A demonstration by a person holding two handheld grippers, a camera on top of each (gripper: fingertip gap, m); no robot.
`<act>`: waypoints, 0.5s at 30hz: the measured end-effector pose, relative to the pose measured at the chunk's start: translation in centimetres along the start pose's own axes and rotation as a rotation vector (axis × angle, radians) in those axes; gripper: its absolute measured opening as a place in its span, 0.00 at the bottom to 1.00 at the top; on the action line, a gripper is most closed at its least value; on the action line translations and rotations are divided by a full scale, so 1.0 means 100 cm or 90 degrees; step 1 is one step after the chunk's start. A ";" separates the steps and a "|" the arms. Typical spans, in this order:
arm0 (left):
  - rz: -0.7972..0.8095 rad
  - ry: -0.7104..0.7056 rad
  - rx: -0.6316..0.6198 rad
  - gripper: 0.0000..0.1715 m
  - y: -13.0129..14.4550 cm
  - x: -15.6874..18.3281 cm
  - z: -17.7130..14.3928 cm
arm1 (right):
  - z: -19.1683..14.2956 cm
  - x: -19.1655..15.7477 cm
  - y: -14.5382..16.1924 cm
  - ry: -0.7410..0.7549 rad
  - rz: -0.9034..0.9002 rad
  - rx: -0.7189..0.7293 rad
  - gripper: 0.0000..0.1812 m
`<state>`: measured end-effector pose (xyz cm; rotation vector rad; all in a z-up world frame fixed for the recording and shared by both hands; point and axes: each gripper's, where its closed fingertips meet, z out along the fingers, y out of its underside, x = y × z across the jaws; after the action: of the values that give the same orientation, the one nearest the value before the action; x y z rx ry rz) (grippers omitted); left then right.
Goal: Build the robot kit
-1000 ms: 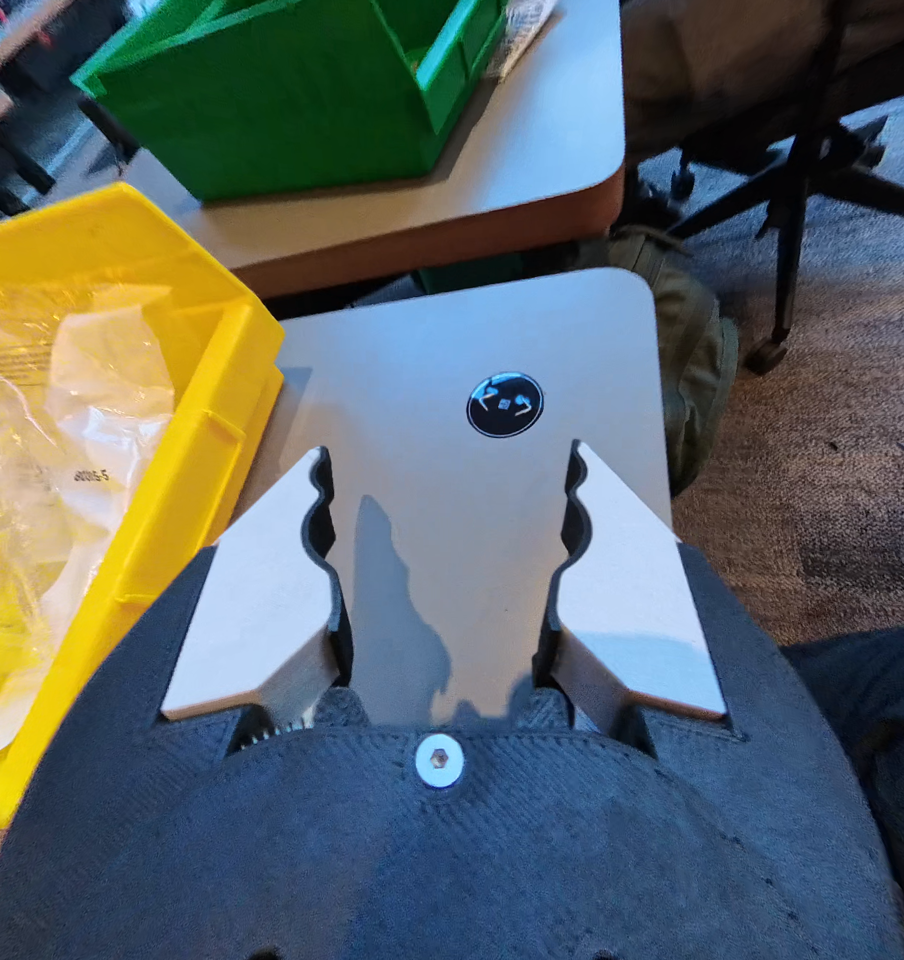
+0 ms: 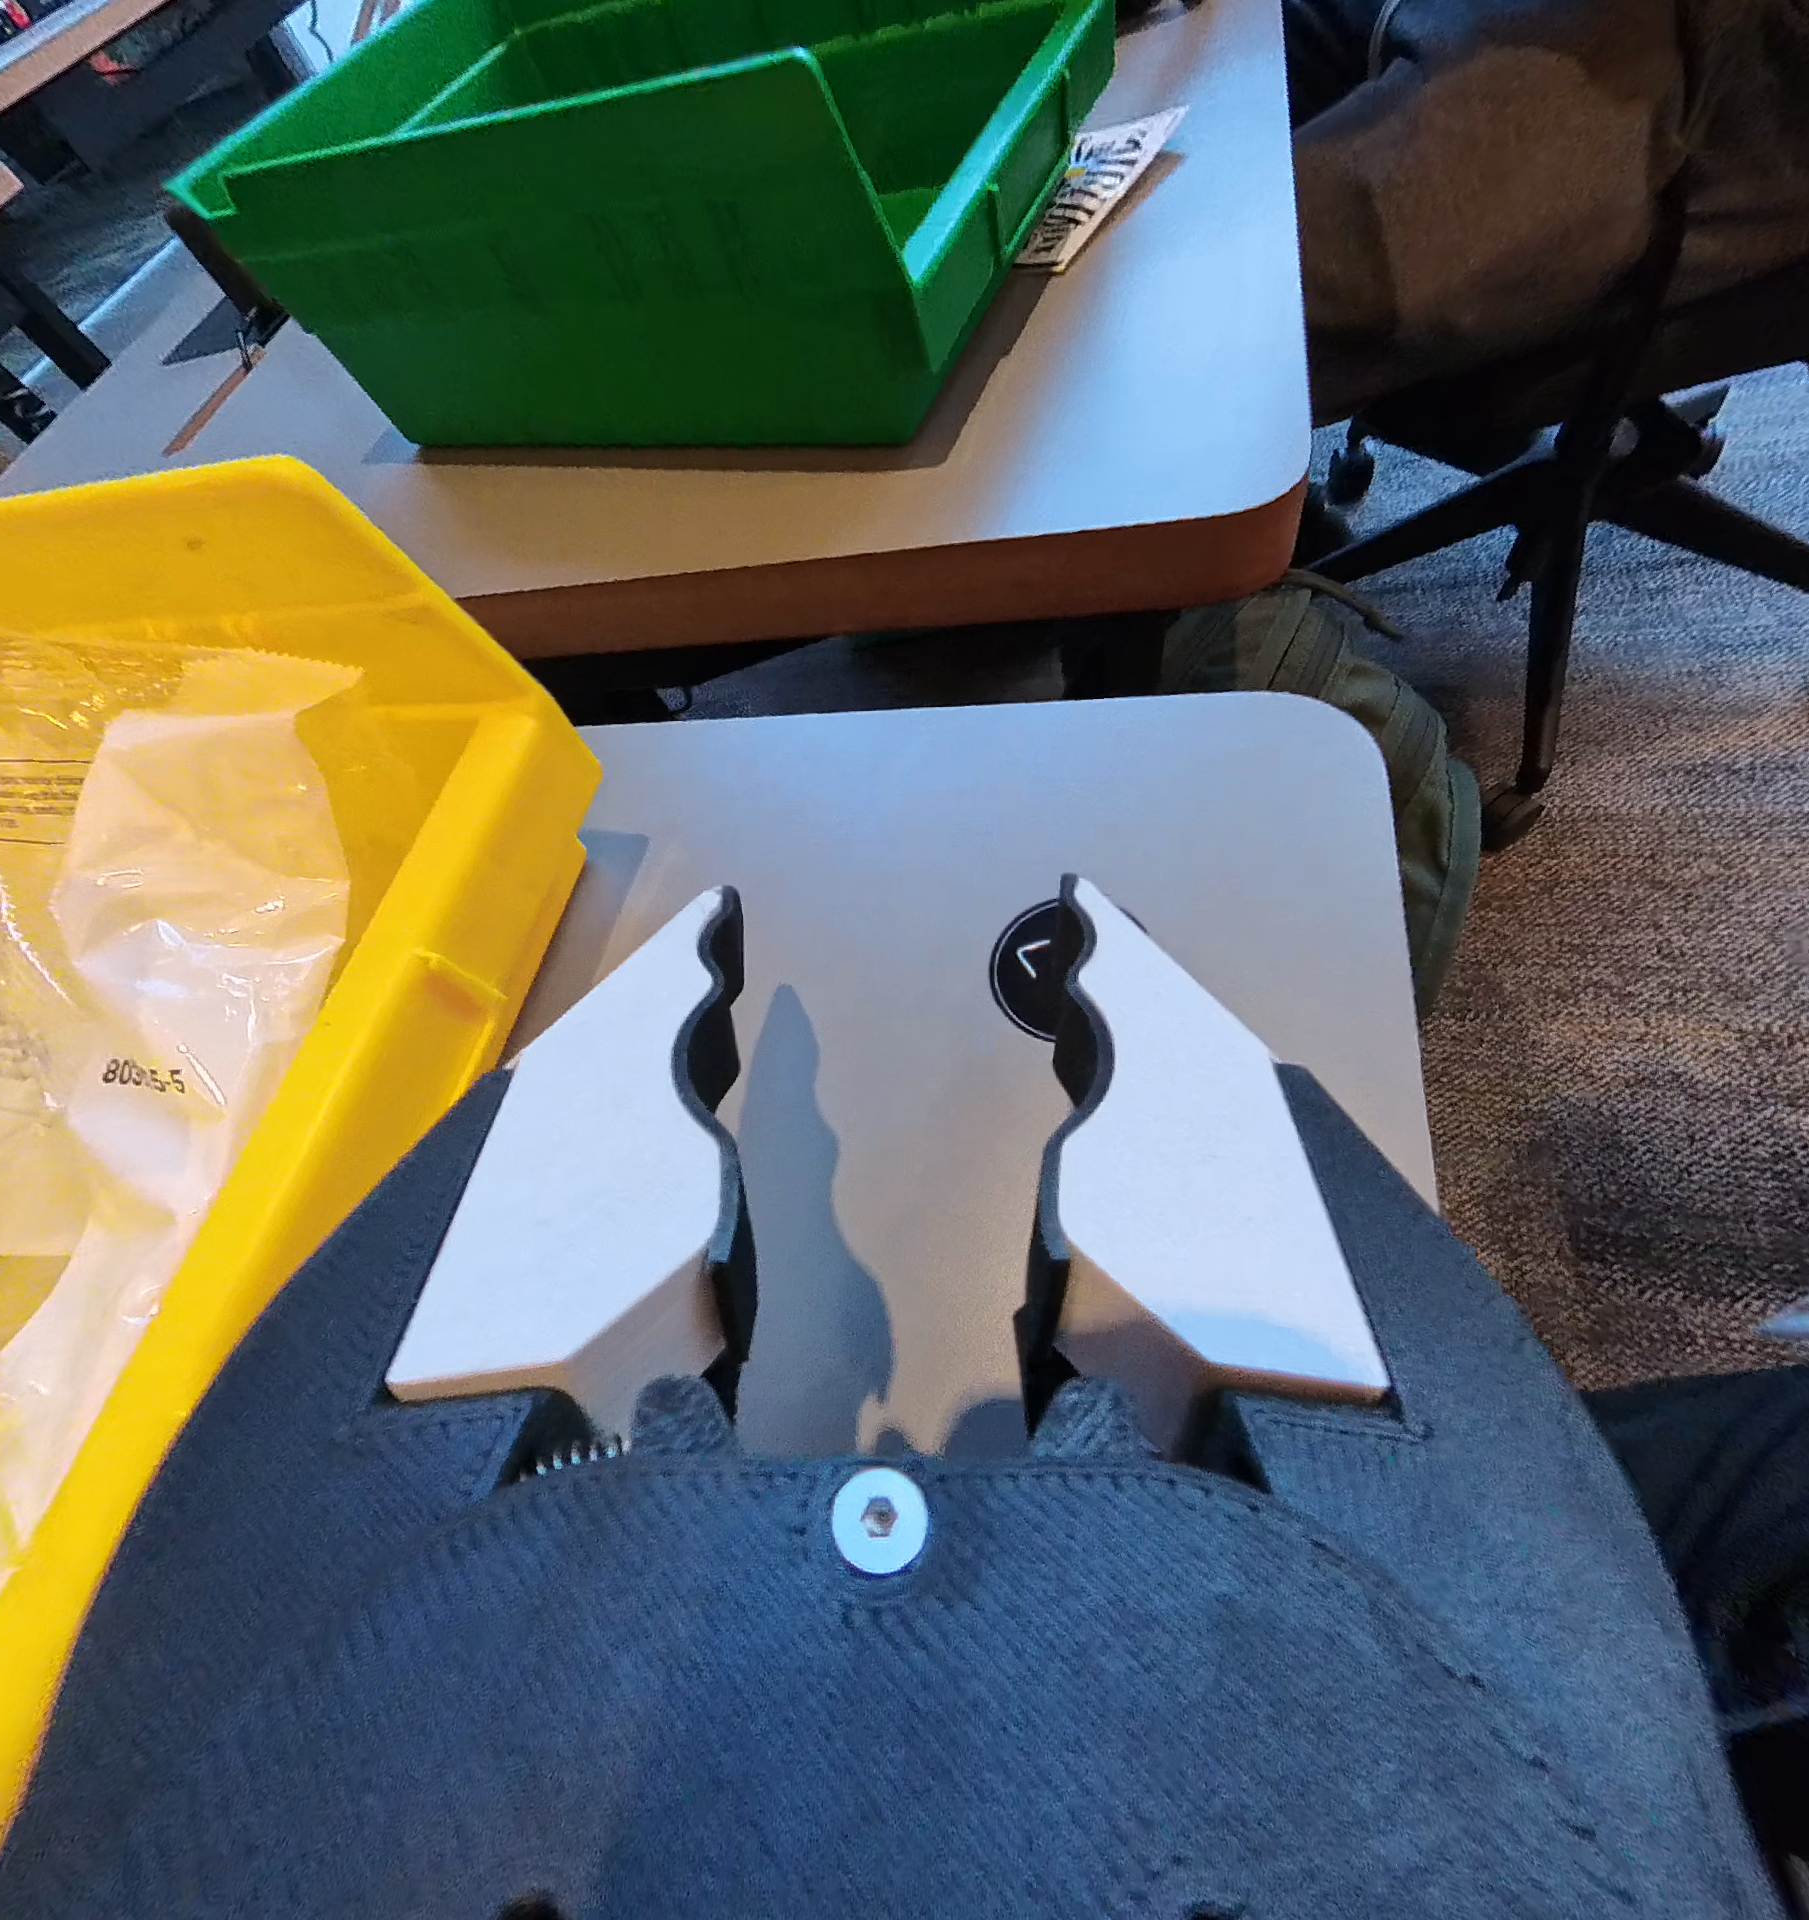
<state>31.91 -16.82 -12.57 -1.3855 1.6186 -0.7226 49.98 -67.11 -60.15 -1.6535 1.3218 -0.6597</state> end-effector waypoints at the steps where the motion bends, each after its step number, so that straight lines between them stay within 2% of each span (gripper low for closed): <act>1: -0.005 0.002 0.007 0.34 -0.002 0.000 0.000 | -0.019 -0.010 -0.020 -0.023 0.003 0.020 0.01; 5: -0.011 0.010 0.037 0.40 -0.009 0.002 -0.002 | -0.095 -0.058 -0.107 -0.131 0.027 0.088 0.01; 8: -0.012 0.024 0.081 0.40 -0.020 0.009 -0.007 | -0.158 -0.110 -0.180 -0.217 -0.012 0.138 0.01; 11: -0.014 0.055 0.152 0.32 -0.036 0.020 -0.019 | -0.227 -0.188 -0.258 -0.353 -0.025 0.189 0.01; 13: -0.064 0.083 0.209 0.31 -0.053 0.021 -0.036 | -0.274 -0.248 -0.303 -0.445 -0.047 0.212 0.01; 15: -0.137 0.193 0.274 0.27 -0.080 0.038 -0.082 | -0.329 -0.319 -0.337 -0.563 -0.079 0.226 0.01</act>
<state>28.45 -23.06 -2.82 -1.1793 1.4324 -1.3756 29.45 -45.88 -11.51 -1.4608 0.4372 -0.1550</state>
